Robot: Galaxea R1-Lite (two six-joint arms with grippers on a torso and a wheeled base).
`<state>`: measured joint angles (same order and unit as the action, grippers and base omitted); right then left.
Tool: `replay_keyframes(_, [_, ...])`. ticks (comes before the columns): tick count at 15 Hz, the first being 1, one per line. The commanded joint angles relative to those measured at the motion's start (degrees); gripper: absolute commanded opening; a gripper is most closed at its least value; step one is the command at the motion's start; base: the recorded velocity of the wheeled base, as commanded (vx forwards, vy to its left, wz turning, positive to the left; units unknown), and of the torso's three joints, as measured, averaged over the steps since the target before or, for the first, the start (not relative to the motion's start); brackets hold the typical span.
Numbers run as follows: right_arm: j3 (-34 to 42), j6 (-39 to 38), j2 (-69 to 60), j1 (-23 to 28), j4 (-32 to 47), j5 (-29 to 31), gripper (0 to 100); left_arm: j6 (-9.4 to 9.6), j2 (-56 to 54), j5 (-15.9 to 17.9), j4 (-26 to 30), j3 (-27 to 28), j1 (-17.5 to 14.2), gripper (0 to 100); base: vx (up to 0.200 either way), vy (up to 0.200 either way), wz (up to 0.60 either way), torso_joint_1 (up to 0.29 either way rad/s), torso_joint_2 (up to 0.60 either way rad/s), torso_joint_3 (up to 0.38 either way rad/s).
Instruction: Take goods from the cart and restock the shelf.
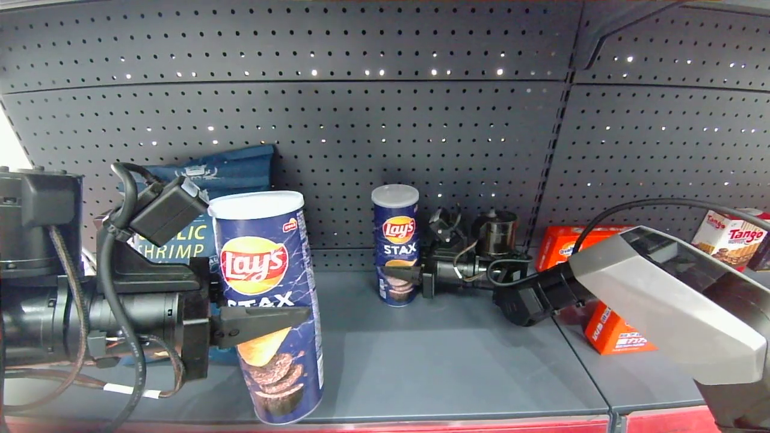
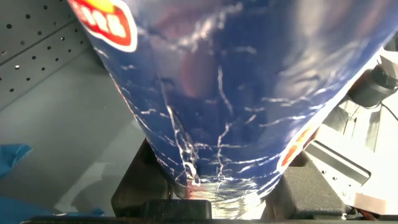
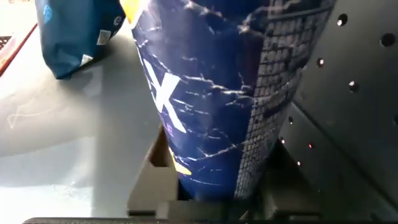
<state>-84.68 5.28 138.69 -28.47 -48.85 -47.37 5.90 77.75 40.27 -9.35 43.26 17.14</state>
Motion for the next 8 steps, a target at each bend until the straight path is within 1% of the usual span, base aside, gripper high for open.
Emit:
replay_keyframes(1, [0.8, 0.0, -0.5, -0.4, 0.2, 0.0, 0, -0.01, -0.1, 0.0, 0.0, -0.1, 0.0, 0, 0.0, 0.0, 0.0, 0.0, 0.0, 0.0])
replay_keyframes(3, [1.8, 0.0, -1.8, -0.5, 0.2, 0.4, 0, -0.01, -0.1, 0.0, 0.0, -0.1, 0.0, 0, 0.0, 0.0, 0.0, 0.0, 0.0, 0.0])
replay_keyframes(7, [7.9, 0.1, -7.2, -0.9, -0.5, 0.8, 0, -0.01, -0.1, 0.1, -0.2, -1.5, -0.2, 0, 0.0, 0.0, 0.0, 0.0, 0.0, 0.0])
replay_keyframes(8, [10.0, 0.1, -9.1, -1.4, -0.8, 1.8, 0, -0.01, -0.6, 0.0, -0.2, -2.2, -0.2, 0, 0.0, 0.0, 0.0, 0.0, 0.0, 0.0])
